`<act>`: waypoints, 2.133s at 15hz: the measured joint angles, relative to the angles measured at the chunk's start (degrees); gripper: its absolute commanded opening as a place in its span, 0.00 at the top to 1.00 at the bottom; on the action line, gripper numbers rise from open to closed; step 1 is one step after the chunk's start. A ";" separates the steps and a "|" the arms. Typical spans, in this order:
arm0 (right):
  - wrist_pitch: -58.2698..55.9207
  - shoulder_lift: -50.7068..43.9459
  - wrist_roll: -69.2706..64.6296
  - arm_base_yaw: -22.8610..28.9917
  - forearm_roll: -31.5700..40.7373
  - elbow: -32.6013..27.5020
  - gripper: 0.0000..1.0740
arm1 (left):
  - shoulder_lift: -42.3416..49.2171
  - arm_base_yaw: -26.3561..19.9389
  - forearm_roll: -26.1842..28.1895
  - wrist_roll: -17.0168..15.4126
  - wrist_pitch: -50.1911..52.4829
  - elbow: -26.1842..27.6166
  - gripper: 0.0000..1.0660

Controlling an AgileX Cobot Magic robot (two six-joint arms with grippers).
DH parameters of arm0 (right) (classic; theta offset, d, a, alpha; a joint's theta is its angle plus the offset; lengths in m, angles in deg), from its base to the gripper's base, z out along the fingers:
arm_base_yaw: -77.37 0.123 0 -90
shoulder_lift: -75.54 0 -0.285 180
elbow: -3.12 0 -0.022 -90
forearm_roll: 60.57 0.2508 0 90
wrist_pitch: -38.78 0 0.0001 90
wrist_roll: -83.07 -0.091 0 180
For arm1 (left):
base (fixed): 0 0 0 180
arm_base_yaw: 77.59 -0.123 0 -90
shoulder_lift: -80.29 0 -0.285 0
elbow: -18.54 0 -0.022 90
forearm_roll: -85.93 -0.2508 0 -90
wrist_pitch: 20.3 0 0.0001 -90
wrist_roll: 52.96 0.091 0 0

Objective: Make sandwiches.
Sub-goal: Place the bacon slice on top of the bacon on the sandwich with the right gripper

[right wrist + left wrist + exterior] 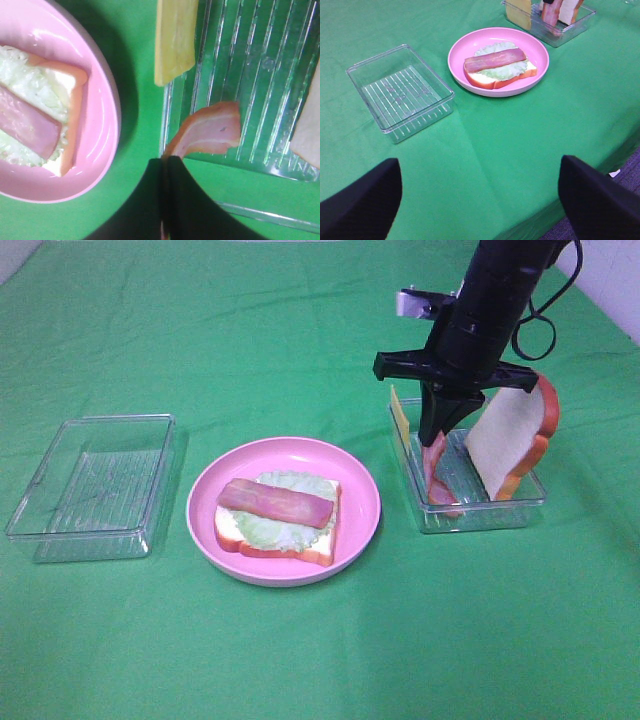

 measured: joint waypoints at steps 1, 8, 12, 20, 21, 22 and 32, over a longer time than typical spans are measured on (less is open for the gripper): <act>-2.01 -0.17 0.00 0.00 0.00 2.98 1.00 | 0.00 0.00 0.00 0.00 0.00 0.00 0.24; -2.29 -13.46 -1.32 0.00 0.11 3.67 1.00 | 0.00 0.00 0.00 0.00 0.00 0.00 0.24; -2.46 -19.25 1.20 0.00 7.39 3.78 1.00 | 0.00 0.00 0.00 0.00 0.00 0.00 0.24; -2.75 -6.93 16.39 9.68 30.14 3.78 1.00 | 0.00 0.00 0.00 0.00 0.00 0.00 0.24; -2.75 -6.93 16.39 9.68 30.14 3.78 1.00 | 0.00 0.00 0.00 0.00 0.00 0.00 0.24; -2.75 -2.06 17.30 13.75 33.17 3.78 1.00 | 0.00 0.00 0.00 0.00 0.00 0.00 0.24; 9.17 3.95 9.51 15.24 14.15 3.78 1.00 | 0.00 0.00 0.00 0.00 0.00 0.00 0.24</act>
